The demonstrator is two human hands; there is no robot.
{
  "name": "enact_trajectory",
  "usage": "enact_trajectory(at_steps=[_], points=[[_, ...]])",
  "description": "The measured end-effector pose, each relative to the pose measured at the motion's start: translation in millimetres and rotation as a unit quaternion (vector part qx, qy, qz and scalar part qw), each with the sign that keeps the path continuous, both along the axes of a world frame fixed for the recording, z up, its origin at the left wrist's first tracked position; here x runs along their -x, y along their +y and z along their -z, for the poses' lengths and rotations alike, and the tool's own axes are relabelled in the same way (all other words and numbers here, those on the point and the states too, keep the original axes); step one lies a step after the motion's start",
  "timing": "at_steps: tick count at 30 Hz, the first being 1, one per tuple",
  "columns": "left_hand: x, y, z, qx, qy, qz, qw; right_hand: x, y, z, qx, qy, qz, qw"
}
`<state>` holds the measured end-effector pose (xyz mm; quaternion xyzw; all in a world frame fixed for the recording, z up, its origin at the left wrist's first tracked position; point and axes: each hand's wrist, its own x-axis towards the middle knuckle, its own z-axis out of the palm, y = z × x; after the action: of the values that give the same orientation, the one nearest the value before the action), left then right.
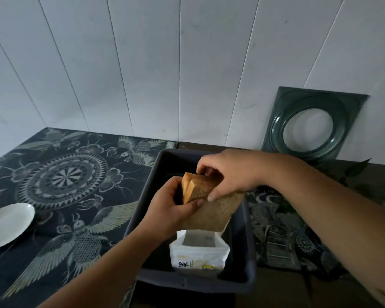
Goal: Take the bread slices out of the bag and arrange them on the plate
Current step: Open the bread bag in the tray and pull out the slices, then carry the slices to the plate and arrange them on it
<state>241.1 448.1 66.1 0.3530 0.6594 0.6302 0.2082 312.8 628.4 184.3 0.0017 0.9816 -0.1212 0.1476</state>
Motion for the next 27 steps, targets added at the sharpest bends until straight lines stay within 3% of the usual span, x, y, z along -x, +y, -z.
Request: enact_trajectory(at_steps=[3, 4, 7, 9, 15, 22, 24, 27], points=[[1.1, 0.4, -4.0, -0.021, -0.032, -0.005, 0.999, -38.6, 18.1, 28.2, 0.184, 0.125, 0.118, 0.968], [1.7, -0.3, -4.9, -0.024, -0.048, -0.007, 0.999, -51.3, 18.1, 43.7, 0.268, 0.167, 0.156, 0.936], [0.6, -2.4, -5.3, -0.043, -0.12, 0.002, 0.992, -77.4, 0.8, 95.4, 0.519, 0.205, 0.236, 0.796], [-1.5, -2.7, -4.2, -0.063, -0.185, 0.018, 0.981, -81.0, -17.8, 121.2, 0.598, 0.187, 0.246, 0.739], [-8.6, -3.3, -1.2, -0.049, -0.281, 0.023, 0.958, -70.0, -41.7, 139.6, 0.624, 0.215, 0.336, 0.672], [-13.4, -21.2, 7.5, 0.009, -0.325, 0.033, 0.945, -65.9, -42.6, 147.3, 0.665, 0.193, 0.357, 0.627], [-16.1, -26.0, 11.2, 0.036, -0.322, 0.01, 0.946, -66.2, -41.0, 150.9, 0.67, 0.184, 0.36, 0.623], [-20.7, -30.1, 17.3, 0.045, -0.309, -0.018, 0.95, -70.0, -41.3, 156.2, 0.658, 0.171, 0.349, 0.645]])
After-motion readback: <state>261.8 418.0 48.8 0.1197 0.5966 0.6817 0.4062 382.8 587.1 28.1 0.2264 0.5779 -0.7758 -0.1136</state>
